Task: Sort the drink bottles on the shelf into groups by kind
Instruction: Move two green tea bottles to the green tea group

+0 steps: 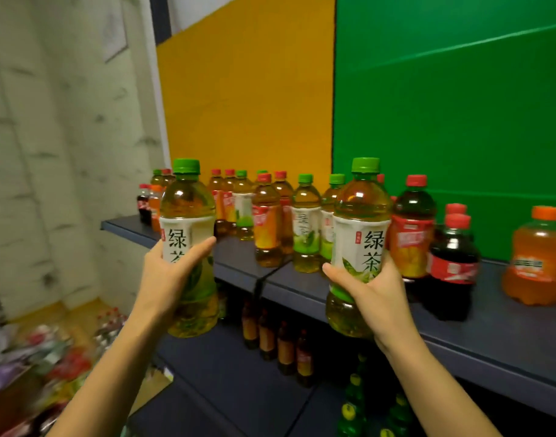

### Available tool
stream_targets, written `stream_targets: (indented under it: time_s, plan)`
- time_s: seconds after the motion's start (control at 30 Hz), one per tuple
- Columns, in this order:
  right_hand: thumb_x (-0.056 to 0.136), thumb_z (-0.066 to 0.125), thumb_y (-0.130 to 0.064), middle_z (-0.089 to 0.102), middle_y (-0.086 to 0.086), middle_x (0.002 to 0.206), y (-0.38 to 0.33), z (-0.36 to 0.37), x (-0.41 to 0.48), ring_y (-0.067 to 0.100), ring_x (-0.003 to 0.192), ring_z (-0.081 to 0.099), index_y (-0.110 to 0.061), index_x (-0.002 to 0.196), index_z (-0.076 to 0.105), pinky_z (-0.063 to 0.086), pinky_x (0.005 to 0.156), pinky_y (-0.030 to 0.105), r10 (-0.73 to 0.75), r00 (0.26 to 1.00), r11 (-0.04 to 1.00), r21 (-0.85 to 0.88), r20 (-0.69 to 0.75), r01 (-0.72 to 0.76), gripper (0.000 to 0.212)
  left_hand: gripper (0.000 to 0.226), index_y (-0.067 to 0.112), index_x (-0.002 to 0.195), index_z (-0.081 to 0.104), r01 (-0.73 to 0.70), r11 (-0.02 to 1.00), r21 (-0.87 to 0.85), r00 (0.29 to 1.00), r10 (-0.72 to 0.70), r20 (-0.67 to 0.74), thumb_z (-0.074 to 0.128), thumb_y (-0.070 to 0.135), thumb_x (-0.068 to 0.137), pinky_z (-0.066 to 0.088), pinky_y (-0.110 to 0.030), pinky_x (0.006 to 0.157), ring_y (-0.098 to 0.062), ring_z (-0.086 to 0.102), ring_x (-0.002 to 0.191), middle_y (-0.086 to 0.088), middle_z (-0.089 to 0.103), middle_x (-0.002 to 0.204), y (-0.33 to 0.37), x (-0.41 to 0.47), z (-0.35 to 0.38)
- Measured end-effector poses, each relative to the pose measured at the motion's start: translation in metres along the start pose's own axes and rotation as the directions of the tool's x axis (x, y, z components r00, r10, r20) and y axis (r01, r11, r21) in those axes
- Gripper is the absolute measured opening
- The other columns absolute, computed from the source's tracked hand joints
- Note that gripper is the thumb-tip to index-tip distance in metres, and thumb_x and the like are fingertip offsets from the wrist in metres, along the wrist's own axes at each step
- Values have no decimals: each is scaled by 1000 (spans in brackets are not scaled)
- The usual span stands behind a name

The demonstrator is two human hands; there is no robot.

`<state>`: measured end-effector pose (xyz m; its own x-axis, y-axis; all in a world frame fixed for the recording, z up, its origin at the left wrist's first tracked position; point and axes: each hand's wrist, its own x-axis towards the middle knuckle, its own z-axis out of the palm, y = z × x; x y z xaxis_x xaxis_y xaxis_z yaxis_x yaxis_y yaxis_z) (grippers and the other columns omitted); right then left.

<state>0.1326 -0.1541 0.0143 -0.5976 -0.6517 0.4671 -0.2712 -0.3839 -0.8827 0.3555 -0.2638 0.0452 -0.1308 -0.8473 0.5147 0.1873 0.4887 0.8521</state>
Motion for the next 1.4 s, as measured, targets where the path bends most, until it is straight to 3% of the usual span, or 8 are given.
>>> stream_targets:
  time_s: [0.13,0.33,0.53,0.8,1.0,1.13,1.3,1.4]
  plan:
    - [58,83,-30,66,-5,111,15,75,3,14,101,63,-23,118,54,53,85,35,19,999,1000,6,37,-19,67,38,22,79,60,-4,998,66,1000,5,-23,79,42,53,47,-34,64,-18,58,69,5,63,68,-17,26,-67]
    - [59,83,-29,64,-7,109,33,177,14,12,100,61,-24,116,52,52,81,30,46,991,999,12,126,-47,65,64,8,92,59,23,991,133,998,-15,-67,74,53,49,51,-51,78,-29,59,80,-15,63,84,-44,59,-148]
    - [61,83,-27,63,-8,105,60,267,39,10,97,61,-26,109,51,51,75,26,52,975,999,-1,217,-54,57,43,24,85,61,71,984,164,988,-47,-146,82,46,54,50,-50,86,-24,62,84,-6,66,84,-78,98,-203]
    - [61,83,-27,61,-11,102,108,400,100,8,95,59,-25,108,50,50,73,22,37,957,999,15,287,-44,58,22,18,87,59,83,975,205,975,-37,-220,71,26,70,51,-37,75,-25,61,84,-11,65,87,-139,196,-265]
    - [61,83,-30,59,-8,109,131,494,157,9,99,57,-22,122,47,45,70,14,-7,953,1000,26,303,0,71,20,25,86,55,68,972,226,976,-17,-219,69,26,73,49,-28,74,-17,59,83,-4,62,87,-180,286,-303]
    - [62,82,-30,55,-14,103,141,549,184,-1,91,53,-24,120,46,41,67,11,-27,952,999,30,306,19,69,20,25,87,56,60,978,199,975,-15,-221,70,26,73,50,-29,76,-16,60,83,-2,63,87,-204,337,-325]
    - [60,82,-37,58,-6,112,158,619,214,12,103,56,-22,122,45,50,82,27,-33,954,999,-23,299,42,73,31,24,91,57,68,981,180,980,-31,-199,71,35,66,52,-30,77,-18,62,88,-4,65,92,-233,398,-365]
    - [61,81,-38,57,-8,113,171,665,230,10,104,55,-23,124,44,48,81,22,-46,958,997,-52,282,63,75,27,24,95,57,57,986,156,986,-31,-166,70,29,72,51,-27,75,-18,62,89,-5,64,95,-256,440,-391]
